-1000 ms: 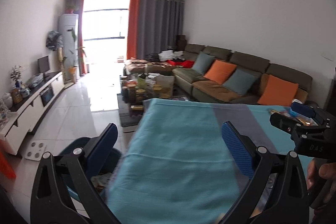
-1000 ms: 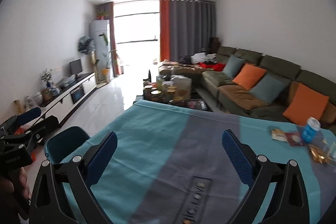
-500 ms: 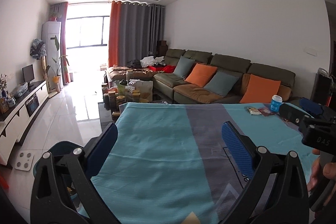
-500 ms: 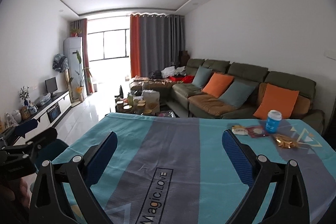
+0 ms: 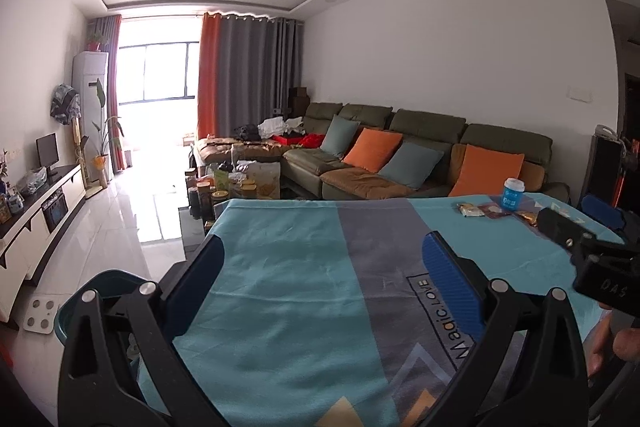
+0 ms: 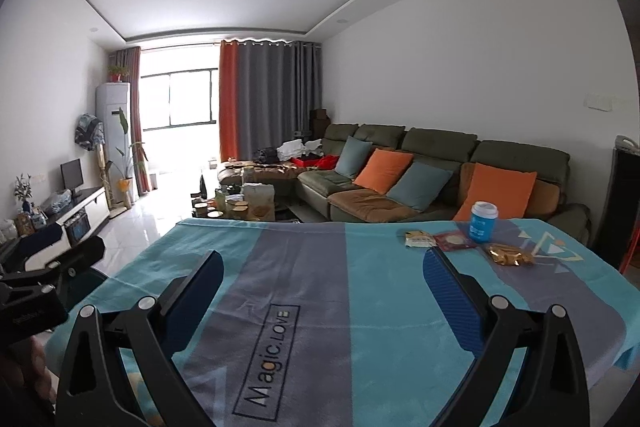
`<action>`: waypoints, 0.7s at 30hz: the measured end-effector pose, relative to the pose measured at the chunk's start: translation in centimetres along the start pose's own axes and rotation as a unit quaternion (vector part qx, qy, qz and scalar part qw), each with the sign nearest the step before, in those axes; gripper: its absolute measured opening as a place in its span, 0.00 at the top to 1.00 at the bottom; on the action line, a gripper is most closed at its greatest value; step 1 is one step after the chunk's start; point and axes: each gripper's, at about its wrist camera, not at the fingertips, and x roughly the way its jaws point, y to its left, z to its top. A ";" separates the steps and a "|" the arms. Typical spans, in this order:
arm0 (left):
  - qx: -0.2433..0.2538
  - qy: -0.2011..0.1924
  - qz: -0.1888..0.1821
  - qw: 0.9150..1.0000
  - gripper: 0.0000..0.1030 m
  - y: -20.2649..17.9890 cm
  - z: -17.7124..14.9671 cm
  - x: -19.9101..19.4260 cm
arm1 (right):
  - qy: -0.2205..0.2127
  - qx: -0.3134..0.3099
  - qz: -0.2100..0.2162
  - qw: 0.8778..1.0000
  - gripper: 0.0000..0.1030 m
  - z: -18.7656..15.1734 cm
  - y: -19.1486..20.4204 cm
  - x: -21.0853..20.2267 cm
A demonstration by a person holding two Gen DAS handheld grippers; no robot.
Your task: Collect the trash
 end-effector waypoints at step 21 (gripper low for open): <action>0.019 -0.075 0.017 0.997 0.05 -1.3 -0.3 -2.8 | -0.039 0.014 -0.015 0.999 0.06 -1.2 -0.1 -2.0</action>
